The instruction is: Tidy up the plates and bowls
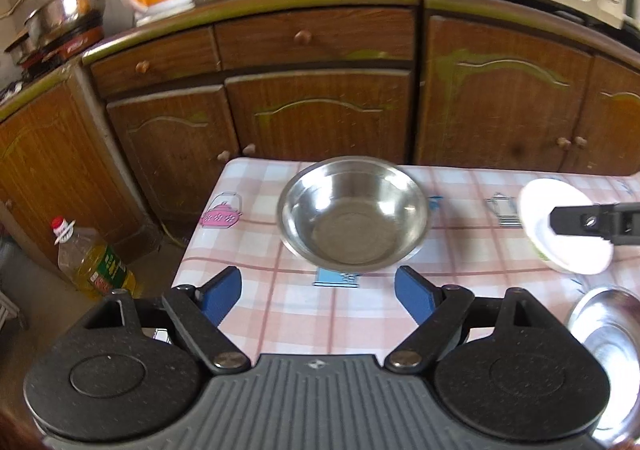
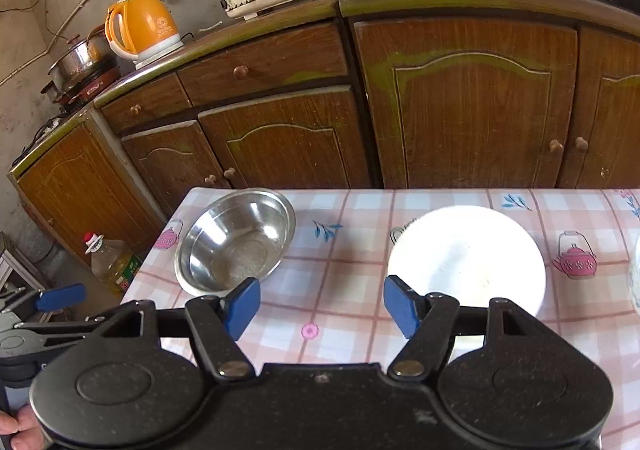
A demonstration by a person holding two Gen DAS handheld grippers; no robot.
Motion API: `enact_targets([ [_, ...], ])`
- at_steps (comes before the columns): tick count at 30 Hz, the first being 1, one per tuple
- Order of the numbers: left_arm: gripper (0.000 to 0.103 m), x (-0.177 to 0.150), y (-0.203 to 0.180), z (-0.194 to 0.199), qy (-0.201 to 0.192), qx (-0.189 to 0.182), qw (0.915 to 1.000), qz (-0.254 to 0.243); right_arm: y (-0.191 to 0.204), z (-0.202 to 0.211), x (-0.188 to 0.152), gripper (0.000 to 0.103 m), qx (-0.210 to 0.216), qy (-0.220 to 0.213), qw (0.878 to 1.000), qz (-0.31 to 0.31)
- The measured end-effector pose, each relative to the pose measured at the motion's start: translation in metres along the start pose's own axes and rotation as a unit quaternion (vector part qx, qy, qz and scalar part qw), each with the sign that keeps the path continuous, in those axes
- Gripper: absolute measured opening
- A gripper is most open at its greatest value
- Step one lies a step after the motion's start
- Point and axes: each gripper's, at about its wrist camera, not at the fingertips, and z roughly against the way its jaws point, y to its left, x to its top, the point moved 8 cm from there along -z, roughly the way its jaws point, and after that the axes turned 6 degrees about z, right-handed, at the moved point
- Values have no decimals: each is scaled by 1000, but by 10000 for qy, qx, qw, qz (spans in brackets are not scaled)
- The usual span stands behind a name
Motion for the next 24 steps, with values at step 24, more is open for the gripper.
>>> enact_targets([
  [24,78,23,43,-147,447,42,9962,747,28,-177,9,81,174,741,9968,-242],
])
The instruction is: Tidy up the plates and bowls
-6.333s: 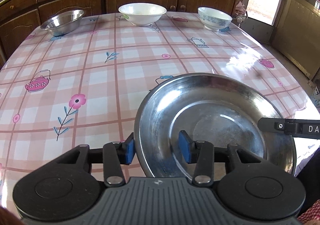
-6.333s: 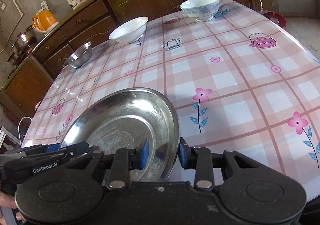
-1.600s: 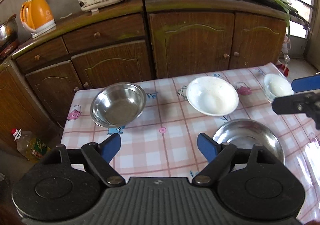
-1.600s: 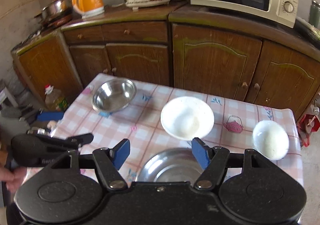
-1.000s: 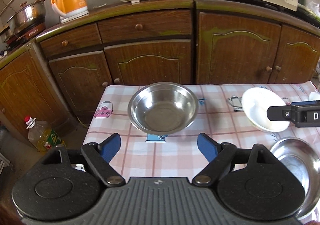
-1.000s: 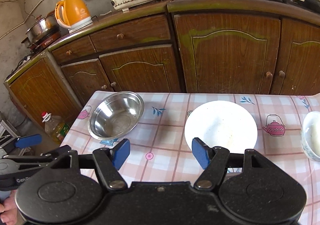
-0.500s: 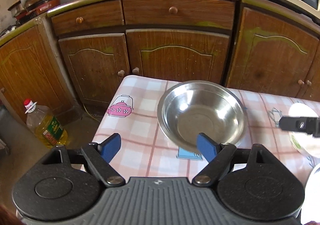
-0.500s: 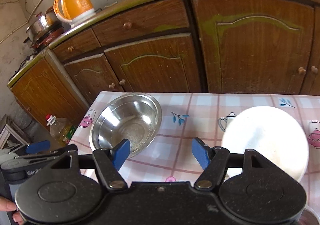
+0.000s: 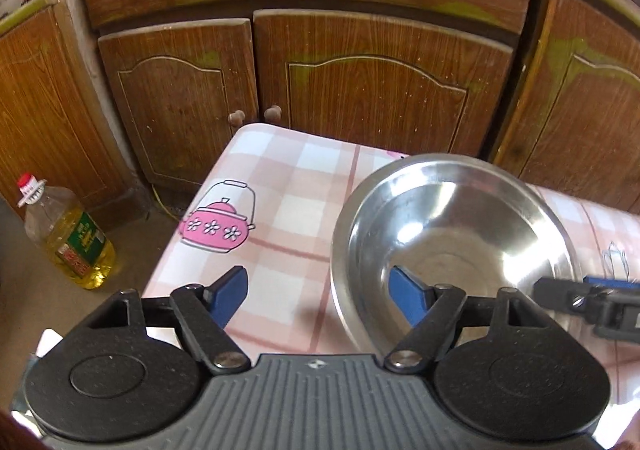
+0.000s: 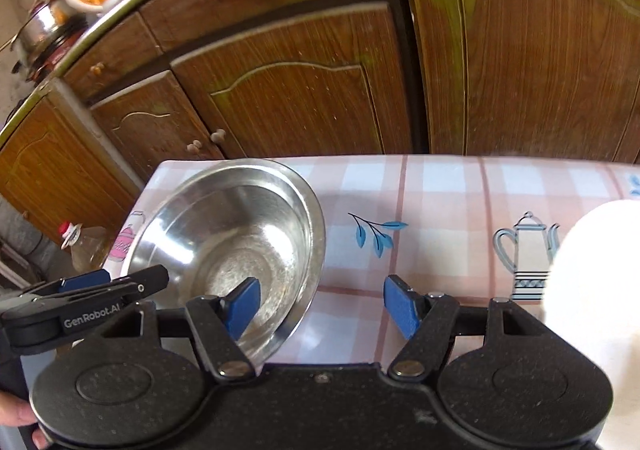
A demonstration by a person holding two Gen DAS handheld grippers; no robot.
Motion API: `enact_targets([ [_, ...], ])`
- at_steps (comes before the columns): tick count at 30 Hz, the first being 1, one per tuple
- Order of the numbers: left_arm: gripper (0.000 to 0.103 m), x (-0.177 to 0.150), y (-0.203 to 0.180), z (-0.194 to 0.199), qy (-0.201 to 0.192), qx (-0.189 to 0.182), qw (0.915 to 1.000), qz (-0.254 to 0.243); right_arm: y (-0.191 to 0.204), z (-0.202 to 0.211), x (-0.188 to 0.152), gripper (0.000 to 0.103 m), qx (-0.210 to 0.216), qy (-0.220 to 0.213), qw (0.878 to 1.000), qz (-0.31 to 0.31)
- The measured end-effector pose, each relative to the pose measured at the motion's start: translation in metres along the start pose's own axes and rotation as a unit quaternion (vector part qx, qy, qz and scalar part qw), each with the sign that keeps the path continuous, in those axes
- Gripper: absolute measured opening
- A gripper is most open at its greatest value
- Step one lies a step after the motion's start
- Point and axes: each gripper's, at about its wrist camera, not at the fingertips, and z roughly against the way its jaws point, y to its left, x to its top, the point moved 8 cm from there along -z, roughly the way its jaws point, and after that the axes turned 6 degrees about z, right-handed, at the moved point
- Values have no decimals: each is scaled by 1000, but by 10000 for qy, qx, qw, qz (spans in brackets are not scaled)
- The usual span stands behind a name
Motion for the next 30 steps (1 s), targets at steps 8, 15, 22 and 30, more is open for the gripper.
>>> enact_targets([
  [8,43,2,-11,-23,147,-178,9997,65,5,-21,6,81,1,-127,9998,129],
  [15,26,-1,-16,-17,78,-421,9989,170,2,-16,0,20,93,-216,9997,-23],
  [22,26,-4,-22,6,-81,-485,9986,193,9,11,-2,20,14,-452,9989,145],
  [30,27,-6,-30,48,-288,-397,9988,90,16,56,-4,20,-93,-703,9969,331],
])
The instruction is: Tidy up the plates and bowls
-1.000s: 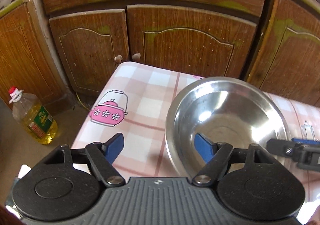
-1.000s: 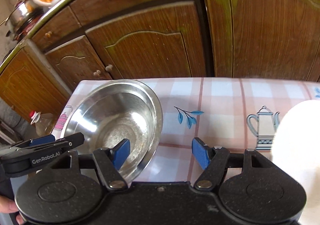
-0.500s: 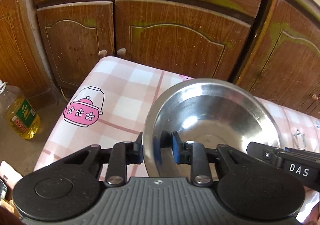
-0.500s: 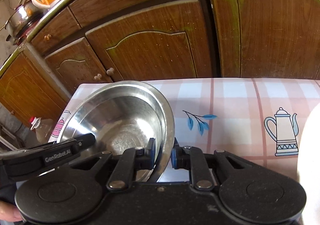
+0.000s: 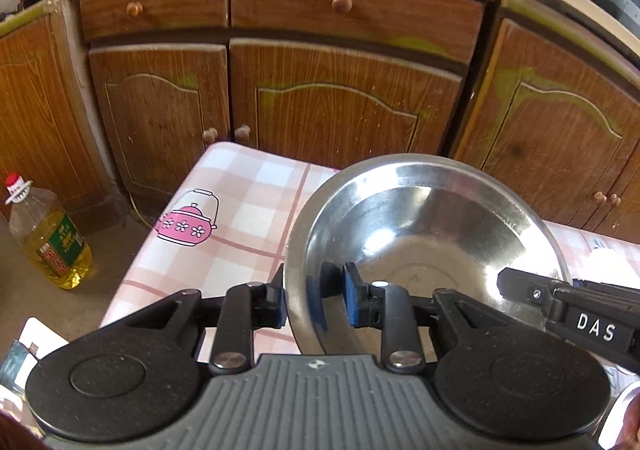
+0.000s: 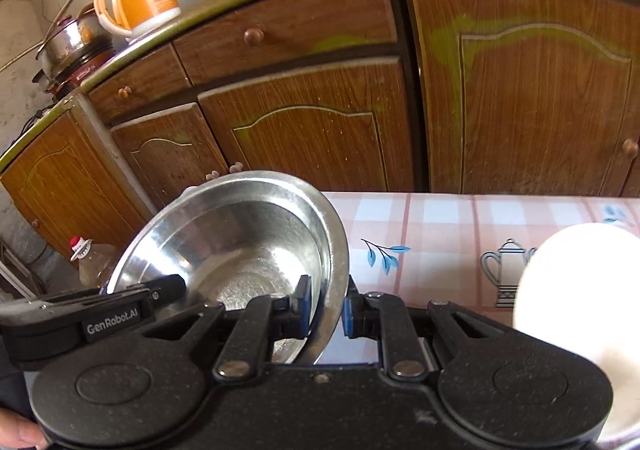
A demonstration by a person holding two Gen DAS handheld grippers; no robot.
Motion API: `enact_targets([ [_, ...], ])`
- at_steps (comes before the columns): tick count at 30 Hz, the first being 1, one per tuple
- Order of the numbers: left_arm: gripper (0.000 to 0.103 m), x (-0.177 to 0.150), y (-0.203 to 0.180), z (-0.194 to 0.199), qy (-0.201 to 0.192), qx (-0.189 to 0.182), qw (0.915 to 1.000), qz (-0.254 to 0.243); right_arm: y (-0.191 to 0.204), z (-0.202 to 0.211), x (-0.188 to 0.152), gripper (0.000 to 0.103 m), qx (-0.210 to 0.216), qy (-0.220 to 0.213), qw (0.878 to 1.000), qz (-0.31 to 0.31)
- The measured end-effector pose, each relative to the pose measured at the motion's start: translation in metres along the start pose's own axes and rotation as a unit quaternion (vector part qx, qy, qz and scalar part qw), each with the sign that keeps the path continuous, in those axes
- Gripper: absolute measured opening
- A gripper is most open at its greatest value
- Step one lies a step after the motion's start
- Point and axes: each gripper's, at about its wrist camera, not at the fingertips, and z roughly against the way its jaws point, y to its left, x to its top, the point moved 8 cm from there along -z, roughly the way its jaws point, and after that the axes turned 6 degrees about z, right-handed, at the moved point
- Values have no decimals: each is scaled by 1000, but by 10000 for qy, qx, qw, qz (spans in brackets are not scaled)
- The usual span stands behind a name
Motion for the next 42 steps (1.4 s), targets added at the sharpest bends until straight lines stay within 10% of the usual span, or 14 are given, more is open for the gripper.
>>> enact_targets([
  [42,33,-55,-3,153,-147,41,9996,-226,46,182,-37,20,-23,-552,9979,329],
])
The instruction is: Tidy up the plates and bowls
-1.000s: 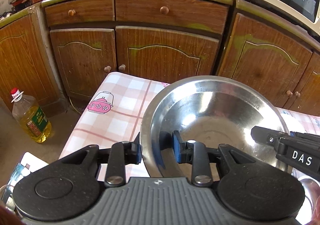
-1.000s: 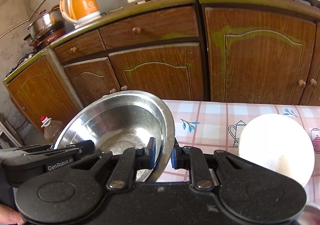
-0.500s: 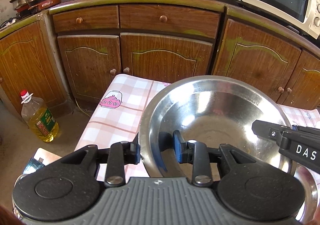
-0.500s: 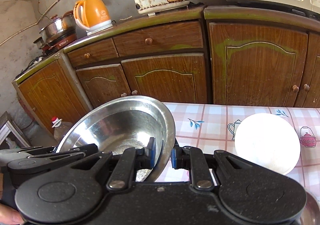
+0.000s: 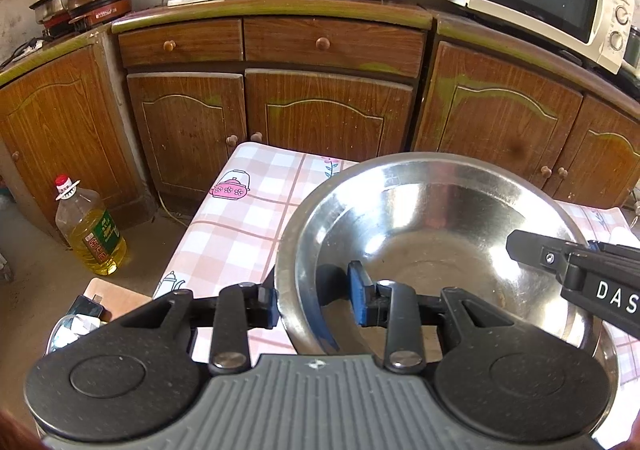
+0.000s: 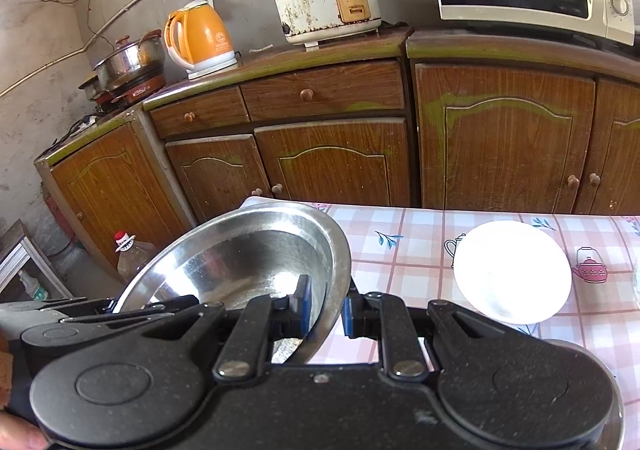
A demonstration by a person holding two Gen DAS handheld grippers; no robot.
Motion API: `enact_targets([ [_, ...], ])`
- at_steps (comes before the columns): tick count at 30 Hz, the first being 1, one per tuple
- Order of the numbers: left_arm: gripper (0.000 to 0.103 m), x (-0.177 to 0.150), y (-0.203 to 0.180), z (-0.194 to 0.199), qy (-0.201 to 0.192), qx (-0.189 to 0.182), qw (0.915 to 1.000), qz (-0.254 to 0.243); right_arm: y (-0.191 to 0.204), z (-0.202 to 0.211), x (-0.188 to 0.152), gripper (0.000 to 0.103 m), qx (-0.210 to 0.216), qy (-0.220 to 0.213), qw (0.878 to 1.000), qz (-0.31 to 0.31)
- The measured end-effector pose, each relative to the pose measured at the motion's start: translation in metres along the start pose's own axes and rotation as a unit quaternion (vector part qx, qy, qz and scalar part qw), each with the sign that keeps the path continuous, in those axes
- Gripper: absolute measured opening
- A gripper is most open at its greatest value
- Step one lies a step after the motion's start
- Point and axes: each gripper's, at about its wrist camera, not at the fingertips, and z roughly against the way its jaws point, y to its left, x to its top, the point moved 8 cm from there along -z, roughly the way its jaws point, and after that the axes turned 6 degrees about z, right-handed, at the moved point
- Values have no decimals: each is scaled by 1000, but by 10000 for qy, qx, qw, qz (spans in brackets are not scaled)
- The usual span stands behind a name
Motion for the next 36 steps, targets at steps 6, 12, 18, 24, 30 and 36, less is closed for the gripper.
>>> enact_targets([
  [6,33,-9,-3,15,-30,-6,10000,-46,2,18,-6,20,6,-25,10000,-18],
  [12,34,-15,-1,27,-58,-56,10000,17,6,35,-10,20,15,-63,10000,16],
  [18,34,-20,0,40,-111,-72,9999,55,11,52,-15,20,41,-136,9999,1],
  [24,35,-31,2,49,-91,-80,9999,73,16,64,-22,20,89,-149,9998,-19],
  [30,35,-40,4,54,-56,-85,9999,113,18,72,-31,20,119,-123,9999,-15],
  [36,35,-50,3,58,-61,-122,9998,115,17,78,-38,20,149,-142,9998,-45],
])
